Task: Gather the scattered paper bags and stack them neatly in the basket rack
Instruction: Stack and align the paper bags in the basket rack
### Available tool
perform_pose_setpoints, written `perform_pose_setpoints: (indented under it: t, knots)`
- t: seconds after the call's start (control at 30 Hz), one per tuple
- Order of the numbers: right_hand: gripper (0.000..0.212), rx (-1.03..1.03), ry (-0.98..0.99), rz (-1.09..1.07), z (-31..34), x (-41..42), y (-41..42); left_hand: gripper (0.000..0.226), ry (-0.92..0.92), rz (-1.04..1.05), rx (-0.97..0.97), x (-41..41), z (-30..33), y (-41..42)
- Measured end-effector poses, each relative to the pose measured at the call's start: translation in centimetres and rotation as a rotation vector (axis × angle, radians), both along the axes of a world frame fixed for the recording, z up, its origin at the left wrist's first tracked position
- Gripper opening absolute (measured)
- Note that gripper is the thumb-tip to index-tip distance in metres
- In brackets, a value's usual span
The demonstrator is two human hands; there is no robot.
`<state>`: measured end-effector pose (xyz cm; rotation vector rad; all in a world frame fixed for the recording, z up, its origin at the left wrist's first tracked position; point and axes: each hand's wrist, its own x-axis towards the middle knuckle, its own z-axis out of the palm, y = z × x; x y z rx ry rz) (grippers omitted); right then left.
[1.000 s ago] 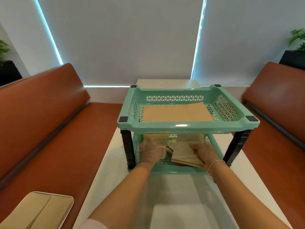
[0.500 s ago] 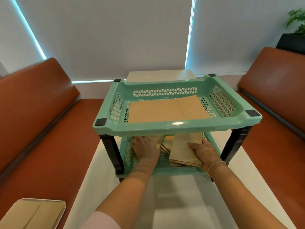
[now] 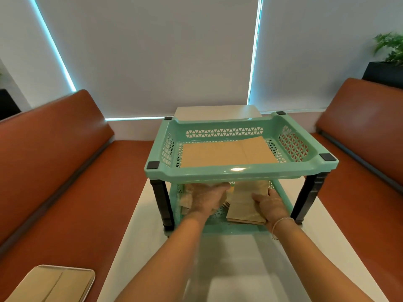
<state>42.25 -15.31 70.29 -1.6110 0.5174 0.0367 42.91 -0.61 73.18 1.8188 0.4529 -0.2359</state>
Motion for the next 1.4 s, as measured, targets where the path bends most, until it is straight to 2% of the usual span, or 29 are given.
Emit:
perform_pose_setpoints:
  t: [0.1,0.13,0.27,0.33,0.43,0.47,0.53,0.57,0.67,0.77,0.87,0.97,1.07,1.13,1.23,1.3,1.4]
  knots:
    - [0.024,-0.002,-0.031,-0.002,0.4,-0.6,1.1,0.082,0.019,-0.124,0.099,-1.1,0.2,-1.3]
    - [0.024,0.010,-0.041,-0.016,0.5,-0.5,1.4,0.093,0.020,-0.156,0.164,-1.3,0.0,-1.7]
    - [0.034,0.020,-0.062,-0.052,0.8,-0.9,2.2,0.109,0.016,-0.254,0.427,-1.8,-0.4,-2.6]
    - [0.045,0.085,-0.065,-0.055,0.4,-0.6,2.4,0.111,0.022,-0.278,0.397,-1.8,-0.5,-2.6]
    - [0.076,0.080,-0.028,-0.001,-0.2,-0.1,2.4,0.109,0.059,-0.346,0.334,-1.9,-0.5,-2.4]
    - [0.073,0.052,-0.024,0.018,-0.3,-0.1,2.3,0.106,0.067,-0.354,0.337,-1.8,-0.7,-2.3]
    - [0.039,0.076,-0.025,0.049,0.2,-0.6,2.5,0.099,0.054,-0.359,0.336,-1.7,-0.9,-2.1]
    - [0.029,0.081,-0.027,0.063,0.2,-0.6,2.5,0.094,0.052,-0.359,0.334,-1.7,-1.0,-2.0]
    - [0.031,0.078,-0.027,0.090,-0.2,-0.4,2.3,0.065,0.055,-0.332,0.310,-1.1,-1.2,-1.3]
    - [0.032,0.053,-0.021,0.069,-0.7,-0.1,2.0,0.047,0.016,-0.263,0.423,0.3,-1.8,-0.3]
    - [0.034,0.063,-0.029,0.064,-1.1,0.2,1.5,0.051,0.037,-0.186,0.719,2.1,-3.2,0.9]
    - [0.032,0.082,-0.060,0.074,-1.3,0.3,1.1,0.067,0.038,-0.180,0.931,3.0,-4.3,2.0]
    - [0.035,0.085,-0.083,0.069,-2.0,0.7,0.9,0.099,0.066,-0.141,1.019,3.3,-5.1,2.1]
    - [0.036,0.098,-0.083,0.068,-2.3,0.8,0.8,0.108,0.078,-0.111,1.061,3.3,-5.1,1.9]
    - [0.036,0.110,-0.090,0.069,-2.3,0.8,0.5,0.104,0.050,-0.060,1.105,3.1,-5.1,1.6]
    - [0.036,0.111,-0.094,0.075,-2.3,0.8,0.5,0.093,0.027,-0.047,1.127,2.7,-4.7,1.6]
    - [0.036,0.076,-0.088,0.095,-2.0,0.8,0.8,0.058,-0.009,-0.042,1.104,2.4,-4.1,1.5]
